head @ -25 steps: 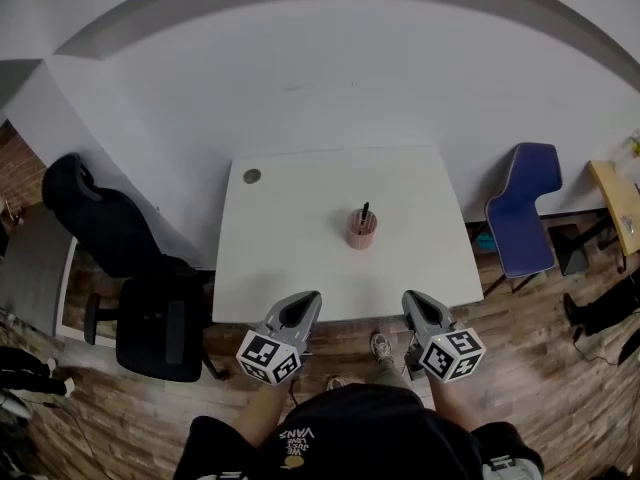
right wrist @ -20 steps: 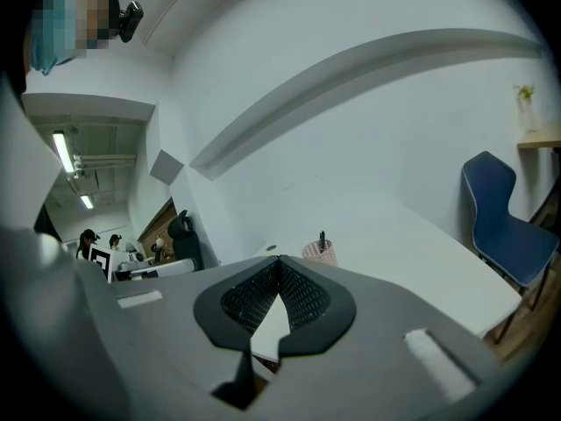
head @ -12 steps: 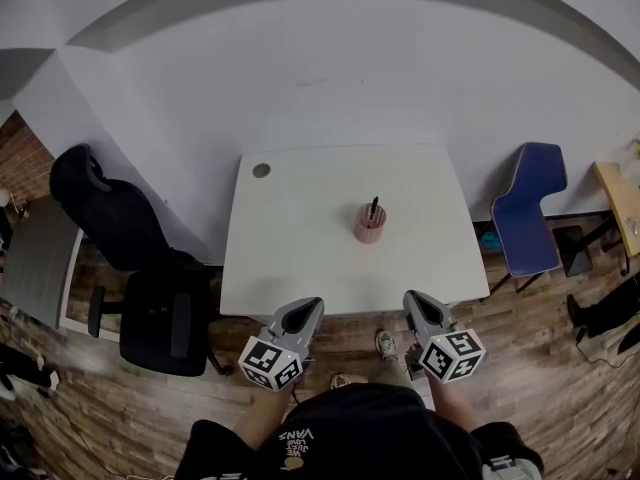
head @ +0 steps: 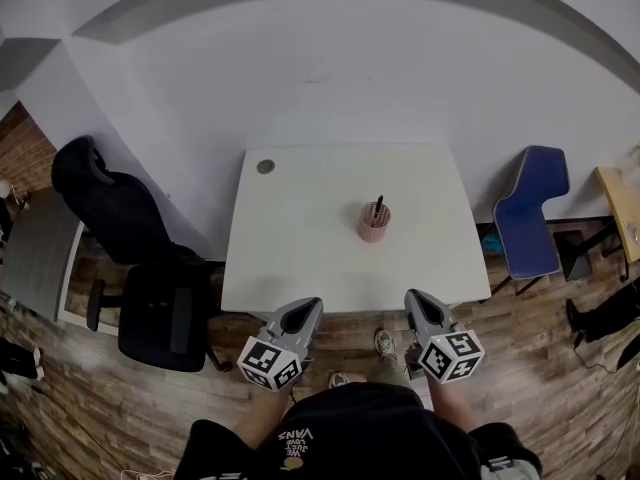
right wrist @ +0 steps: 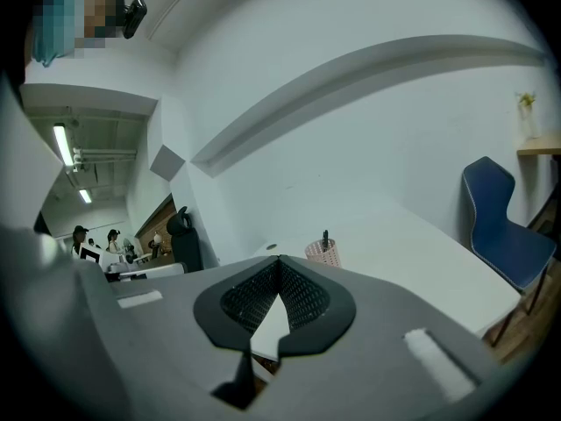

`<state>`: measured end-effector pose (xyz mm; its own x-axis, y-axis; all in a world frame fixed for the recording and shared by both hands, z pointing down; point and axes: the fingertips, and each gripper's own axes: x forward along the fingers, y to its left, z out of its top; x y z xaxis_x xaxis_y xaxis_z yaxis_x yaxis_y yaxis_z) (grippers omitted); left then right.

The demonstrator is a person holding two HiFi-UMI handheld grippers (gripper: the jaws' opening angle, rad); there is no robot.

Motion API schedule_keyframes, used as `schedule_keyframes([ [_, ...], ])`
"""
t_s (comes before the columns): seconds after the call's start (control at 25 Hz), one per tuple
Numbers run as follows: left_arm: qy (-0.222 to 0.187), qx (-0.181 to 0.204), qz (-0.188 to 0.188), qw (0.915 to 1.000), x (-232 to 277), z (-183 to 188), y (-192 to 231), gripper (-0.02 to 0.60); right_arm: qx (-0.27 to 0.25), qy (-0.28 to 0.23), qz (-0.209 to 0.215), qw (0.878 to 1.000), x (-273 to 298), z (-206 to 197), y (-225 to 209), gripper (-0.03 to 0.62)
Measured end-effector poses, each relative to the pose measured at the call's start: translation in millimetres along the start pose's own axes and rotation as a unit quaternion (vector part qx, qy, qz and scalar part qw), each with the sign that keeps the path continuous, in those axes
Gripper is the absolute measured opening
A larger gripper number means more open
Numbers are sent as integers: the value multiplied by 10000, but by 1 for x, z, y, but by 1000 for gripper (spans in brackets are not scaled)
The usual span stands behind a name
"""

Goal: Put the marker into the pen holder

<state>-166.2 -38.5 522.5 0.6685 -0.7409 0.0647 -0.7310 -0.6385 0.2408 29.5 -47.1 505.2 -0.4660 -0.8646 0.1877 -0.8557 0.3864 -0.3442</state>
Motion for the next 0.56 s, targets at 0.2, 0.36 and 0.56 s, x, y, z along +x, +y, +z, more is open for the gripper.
schedule_keyframes([
  [0.2,-10,1,43,10000,0,1,2,53,-35,-13,-16,10000,2,3,-1,2],
  [0.36,-26,-18,45,10000,1,2,2,54,-44,-9,-27,10000,4,4,-2,2],
  [0.56,-37,-41,72,10000,2,2,3,53,-44,-6,-29,10000,4,5,-3,2],
])
